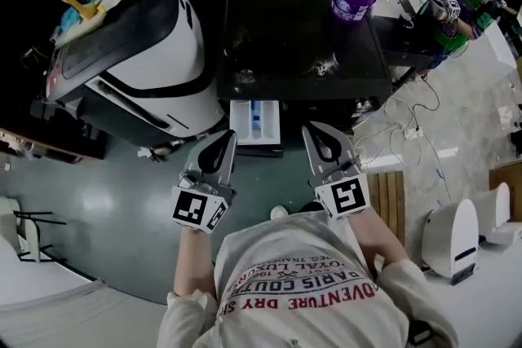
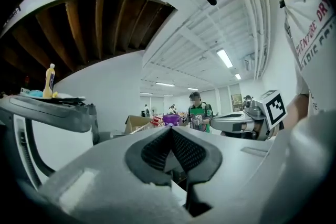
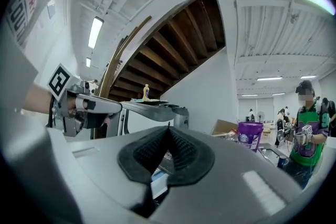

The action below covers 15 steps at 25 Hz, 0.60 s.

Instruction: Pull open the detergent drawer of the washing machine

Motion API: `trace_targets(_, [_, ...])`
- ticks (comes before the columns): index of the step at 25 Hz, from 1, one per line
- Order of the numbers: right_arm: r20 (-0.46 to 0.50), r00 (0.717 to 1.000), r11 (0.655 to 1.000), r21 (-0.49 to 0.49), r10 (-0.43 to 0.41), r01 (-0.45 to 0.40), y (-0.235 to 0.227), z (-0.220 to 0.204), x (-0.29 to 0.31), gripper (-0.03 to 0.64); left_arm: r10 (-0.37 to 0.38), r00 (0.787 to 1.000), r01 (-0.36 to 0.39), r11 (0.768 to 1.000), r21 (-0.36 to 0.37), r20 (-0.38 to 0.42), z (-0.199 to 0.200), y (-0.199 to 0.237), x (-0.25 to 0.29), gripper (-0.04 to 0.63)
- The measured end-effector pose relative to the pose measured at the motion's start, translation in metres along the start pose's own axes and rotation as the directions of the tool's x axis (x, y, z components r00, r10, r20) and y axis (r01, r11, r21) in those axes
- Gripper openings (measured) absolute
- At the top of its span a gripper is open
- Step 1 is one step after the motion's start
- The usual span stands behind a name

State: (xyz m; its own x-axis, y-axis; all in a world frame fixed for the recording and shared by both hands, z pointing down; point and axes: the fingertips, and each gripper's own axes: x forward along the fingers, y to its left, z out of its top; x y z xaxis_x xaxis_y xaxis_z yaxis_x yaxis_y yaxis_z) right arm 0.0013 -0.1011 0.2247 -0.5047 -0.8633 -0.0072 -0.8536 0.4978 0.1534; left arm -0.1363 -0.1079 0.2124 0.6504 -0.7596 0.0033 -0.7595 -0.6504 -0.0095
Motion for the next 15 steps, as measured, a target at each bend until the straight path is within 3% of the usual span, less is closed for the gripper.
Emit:
trace_targets(7, [0.020,0.999,1.000,-0.013,0.025,-0.024,0.005,0.014,0.001,0.000,0.032,0.999,-0.031,0.998,-0.047,0.007,0.010,0.008,-0.003,0.003])
trace_targets(15, [-0.025,0.999,0.999,-0.034,0.030,-0.031,0.004,0.006,0.001,0.000,0.056,0.998,-0.057,0.998,-0.036,-0.018,0.016,0.009,-0.007,0.003])
